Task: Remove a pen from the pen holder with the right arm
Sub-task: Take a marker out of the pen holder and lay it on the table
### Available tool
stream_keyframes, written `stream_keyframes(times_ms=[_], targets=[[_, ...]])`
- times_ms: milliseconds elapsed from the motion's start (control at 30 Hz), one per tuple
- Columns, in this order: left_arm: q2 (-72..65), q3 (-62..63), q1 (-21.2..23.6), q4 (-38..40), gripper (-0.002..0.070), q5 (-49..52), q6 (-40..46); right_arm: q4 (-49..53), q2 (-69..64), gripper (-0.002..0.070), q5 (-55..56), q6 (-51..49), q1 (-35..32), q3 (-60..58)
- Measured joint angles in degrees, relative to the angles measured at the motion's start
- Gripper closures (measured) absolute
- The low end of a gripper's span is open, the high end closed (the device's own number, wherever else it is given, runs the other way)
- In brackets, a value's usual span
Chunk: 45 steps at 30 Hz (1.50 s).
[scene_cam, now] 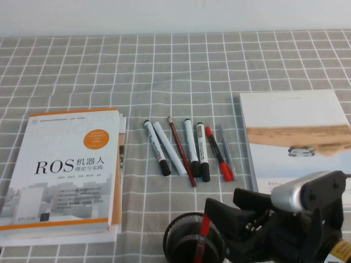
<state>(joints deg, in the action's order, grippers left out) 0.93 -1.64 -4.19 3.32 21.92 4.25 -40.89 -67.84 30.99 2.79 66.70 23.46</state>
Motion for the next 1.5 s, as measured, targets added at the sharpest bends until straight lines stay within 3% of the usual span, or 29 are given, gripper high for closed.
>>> stream_keyframes(times_ms=[1067, 1500], targets=[[0.00, 0.00, 0.00, 0.00, 0.0678, 0.00, 0.00, -4.81, -7.99, 0.0258, -3.74, 1.26, 0.00, 4.33], [0.00, 0.00, 0.00, 0.00, 0.0678, 0.00, 0.00, -4.95, -8.27, 0.0390, -3.51, 1.35, 0.00, 4.33]])
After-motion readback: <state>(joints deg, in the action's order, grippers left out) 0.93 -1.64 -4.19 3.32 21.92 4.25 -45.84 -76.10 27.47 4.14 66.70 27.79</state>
